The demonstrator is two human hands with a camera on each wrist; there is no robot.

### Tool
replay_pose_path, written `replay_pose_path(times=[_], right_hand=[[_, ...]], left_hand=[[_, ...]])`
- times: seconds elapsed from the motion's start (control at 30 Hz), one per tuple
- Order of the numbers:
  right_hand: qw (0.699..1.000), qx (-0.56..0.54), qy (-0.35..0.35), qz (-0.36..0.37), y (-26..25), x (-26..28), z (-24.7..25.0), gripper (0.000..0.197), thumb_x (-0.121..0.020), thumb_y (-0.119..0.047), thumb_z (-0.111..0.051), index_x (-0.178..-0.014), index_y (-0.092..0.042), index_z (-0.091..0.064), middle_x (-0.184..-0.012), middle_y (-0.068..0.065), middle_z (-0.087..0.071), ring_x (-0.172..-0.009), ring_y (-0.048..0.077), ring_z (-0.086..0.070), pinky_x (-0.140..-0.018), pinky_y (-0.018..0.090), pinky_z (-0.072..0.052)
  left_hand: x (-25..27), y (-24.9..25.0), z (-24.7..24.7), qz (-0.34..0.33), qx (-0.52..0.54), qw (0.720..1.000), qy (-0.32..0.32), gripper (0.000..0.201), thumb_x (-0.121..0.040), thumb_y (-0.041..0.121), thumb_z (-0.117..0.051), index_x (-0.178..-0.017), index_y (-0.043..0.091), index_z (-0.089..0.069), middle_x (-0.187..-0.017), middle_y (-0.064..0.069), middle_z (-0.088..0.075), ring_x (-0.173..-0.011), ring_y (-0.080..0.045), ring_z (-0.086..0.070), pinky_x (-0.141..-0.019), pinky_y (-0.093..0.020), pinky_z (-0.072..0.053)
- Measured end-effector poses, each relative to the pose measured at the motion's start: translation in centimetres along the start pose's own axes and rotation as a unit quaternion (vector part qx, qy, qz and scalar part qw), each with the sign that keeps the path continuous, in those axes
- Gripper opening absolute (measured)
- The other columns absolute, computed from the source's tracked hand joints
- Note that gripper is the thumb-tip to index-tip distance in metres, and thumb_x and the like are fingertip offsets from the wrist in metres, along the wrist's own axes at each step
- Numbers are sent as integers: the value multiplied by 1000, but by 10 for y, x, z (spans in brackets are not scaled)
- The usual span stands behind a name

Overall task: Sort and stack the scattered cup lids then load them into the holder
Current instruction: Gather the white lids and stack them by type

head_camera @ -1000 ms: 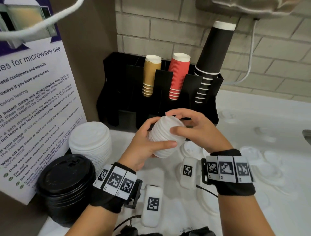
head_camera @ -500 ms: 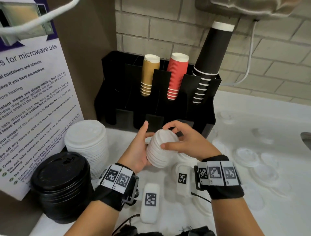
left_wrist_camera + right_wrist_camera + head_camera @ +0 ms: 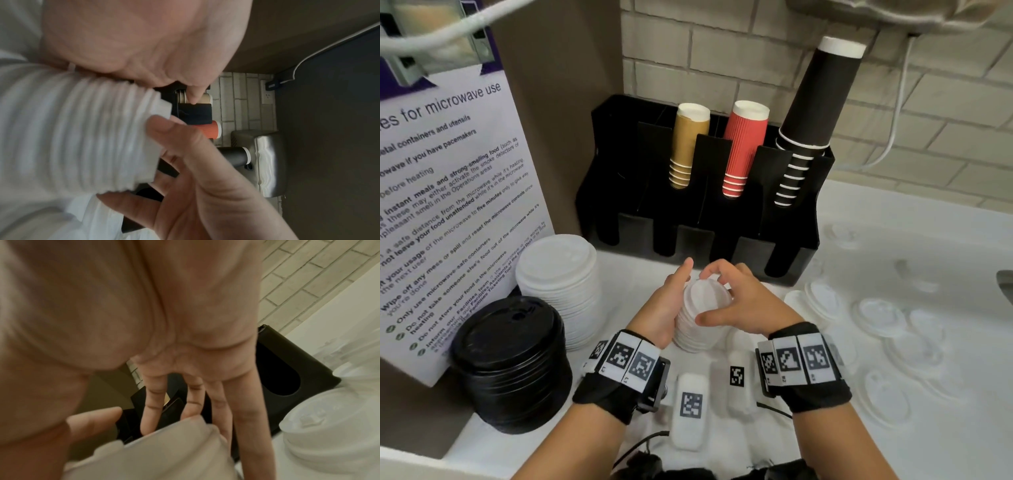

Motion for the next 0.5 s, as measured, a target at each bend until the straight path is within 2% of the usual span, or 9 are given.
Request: replay_pose_path(times=[0.1, 0.13, 0.2, 0.23, 0.33, 0.4, 0.5], right_hand=[[1000, -12, -21, 13, -3, 6, -6, 54, -71, -32, -82, -116, -39, -52, -117, -5, -41, -113, 7, -45, -87, 18, -40], [999, -28, -16, 16, -3, 8, -3, 50, -75, -34, -79, -117, -39, -53, -117, -6, -43, -113, 7, -46, -90, 18, -40], [999, -45, 20, -1, 4, 13, 11, 37, -84, -37, -70, -117, -37, -55, -119, -7, -47, -112, 10, -51, -87, 19, -40], [998, -31, 41, -18, 10, 17, 21, 32, -87, -37, -66, -118, -34, -56, -121, -5, -50, -110, 12, -53, -86, 20, -40], [992, 83, 54, -84, 32, 28, 40, 36, -87, -37, -66, -120, -26, -58, -121, 0, -54, -106, 16, -55, -90, 25, -43], [982, 136, 17, -131, 43, 36, 35, 47, -80, -37, -74, -122, -28, -56, -117, -3, -49, -105, 16, -53, -89, 27, -44], [967, 186, -42, -167, 48, 39, 15, 60, -72, -28, -80, -125, -30, -52, -115, -3, -44, -98, 16, -52, -75, 23, -44]], left_hand=[[3, 6, 2, -23, -36, 999, 3, 49, -95, 58, -44, -116, 17, -63, -116, -13, -68, -108, -26, -63, -92, -37, -49], [4, 7, 3, -29, -57, 998, 4, 46, -96, 57, -45, -114, 19, -64, -119, -11, -67, -112, -25, -61, -97, -39, -47], [7, 11, 4, -46, -108, 993, 8, 40, -96, 52, -48, -119, 23, -61, -127, -6, -63, -121, -23, -55, -107, -41, -40], [8, 14, 4, -61, -126, 990, 8, 35, -96, 49, -51, -119, 25, -60, -127, -3, -62, -120, -21, -55, -105, -37, -41], [14, 26, 0, -101, -170, 980, 4, 19, -94, 42, -58, -107, 30, -63, -119, 4, -64, -112, -12, -57, -84, -24, -43], [15, 29, -4, -114, -225, 968, -8, 25, -90, 42, -63, -113, 31, -61, -124, 6, -57, -116, -11, -52, -85, -23, -39], [19, 32, -9, -127, -295, 947, -22, 49, -84, 42, -70, -129, 34, -53, -131, 8, -45, -120, -9, -41, -95, -27, -32]])
Point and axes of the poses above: each hand's wrist, its own x-axis away from the middle knuckle, its own z-axis out of the back of the hand, y = z × x, the point moved 9 cm from there along -x, towards the middle knuckle
